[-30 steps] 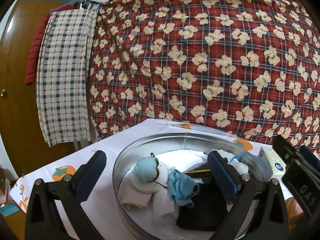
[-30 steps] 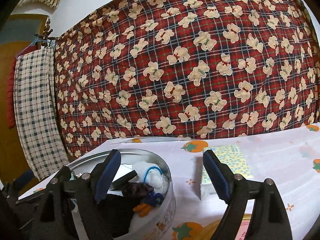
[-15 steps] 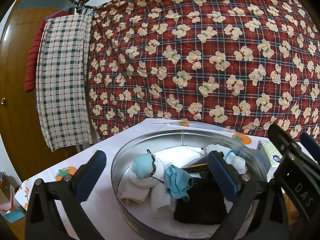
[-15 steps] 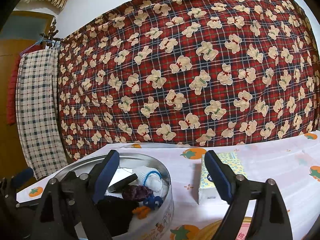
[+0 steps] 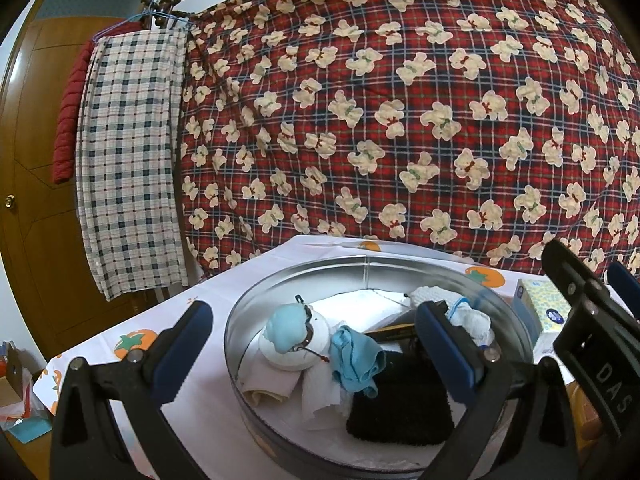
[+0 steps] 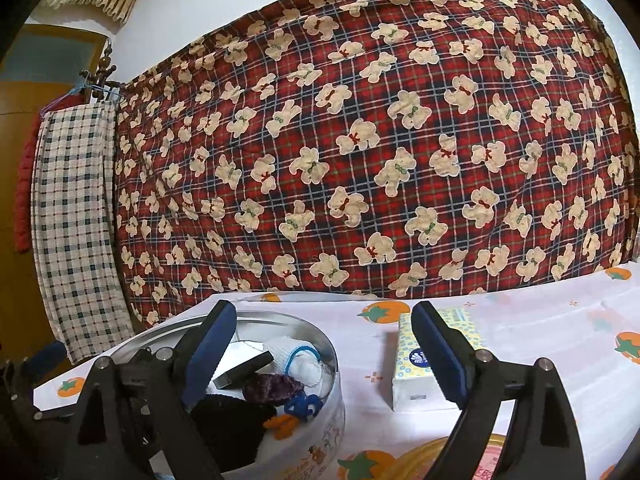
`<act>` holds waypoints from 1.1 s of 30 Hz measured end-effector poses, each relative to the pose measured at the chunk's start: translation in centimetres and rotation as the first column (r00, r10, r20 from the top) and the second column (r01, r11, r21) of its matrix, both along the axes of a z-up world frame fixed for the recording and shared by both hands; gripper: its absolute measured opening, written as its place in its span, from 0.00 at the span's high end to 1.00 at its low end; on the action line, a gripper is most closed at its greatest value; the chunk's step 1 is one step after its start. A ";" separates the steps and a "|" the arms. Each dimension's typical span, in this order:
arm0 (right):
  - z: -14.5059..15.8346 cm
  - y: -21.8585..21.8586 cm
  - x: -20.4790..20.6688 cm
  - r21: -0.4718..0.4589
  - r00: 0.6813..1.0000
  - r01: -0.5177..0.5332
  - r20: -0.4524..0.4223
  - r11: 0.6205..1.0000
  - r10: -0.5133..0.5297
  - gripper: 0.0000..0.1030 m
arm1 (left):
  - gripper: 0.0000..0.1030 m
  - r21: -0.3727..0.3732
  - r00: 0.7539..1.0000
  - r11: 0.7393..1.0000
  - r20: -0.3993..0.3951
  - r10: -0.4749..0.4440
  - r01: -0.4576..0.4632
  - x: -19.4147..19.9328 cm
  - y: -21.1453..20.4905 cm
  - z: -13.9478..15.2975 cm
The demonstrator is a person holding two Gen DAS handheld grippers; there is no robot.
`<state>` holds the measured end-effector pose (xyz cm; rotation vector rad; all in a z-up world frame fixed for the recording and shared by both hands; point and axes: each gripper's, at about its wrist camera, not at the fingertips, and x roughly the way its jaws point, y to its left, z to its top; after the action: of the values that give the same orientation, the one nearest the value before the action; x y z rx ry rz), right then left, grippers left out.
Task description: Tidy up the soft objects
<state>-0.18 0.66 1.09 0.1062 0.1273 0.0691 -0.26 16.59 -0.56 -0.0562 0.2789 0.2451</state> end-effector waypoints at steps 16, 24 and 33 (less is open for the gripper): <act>0.1 -0.4 -0.4 0.011 1.000 0.016 0.013 1.000 -0.016 0.11 | 0.01 0.000 1.000 1.000 -0.001 -0.001 0.001 -0.2 -0.1 0.0; 0.1 -0.4 -0.4 0.012 1.000 0.016 0.015 1.000 -0.016 0.11 | 0.01 0.000 1.000 1.000 0.000 0.001 -0.001 -0.3 0.0 -0.1; 0.1 -0.6 -0.5 0.012 1.000 0.014 0.015 1.000 -0.014 0.11 | 0.01 -0.001 1.000 1.000 0.001 0.021 -0.021 -1.4 0.3 -0.2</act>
<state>-0.65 0.08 1.18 0.1186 0.1112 0.0567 -1.71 16.88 -0.78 -0.0603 0.2777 0.2659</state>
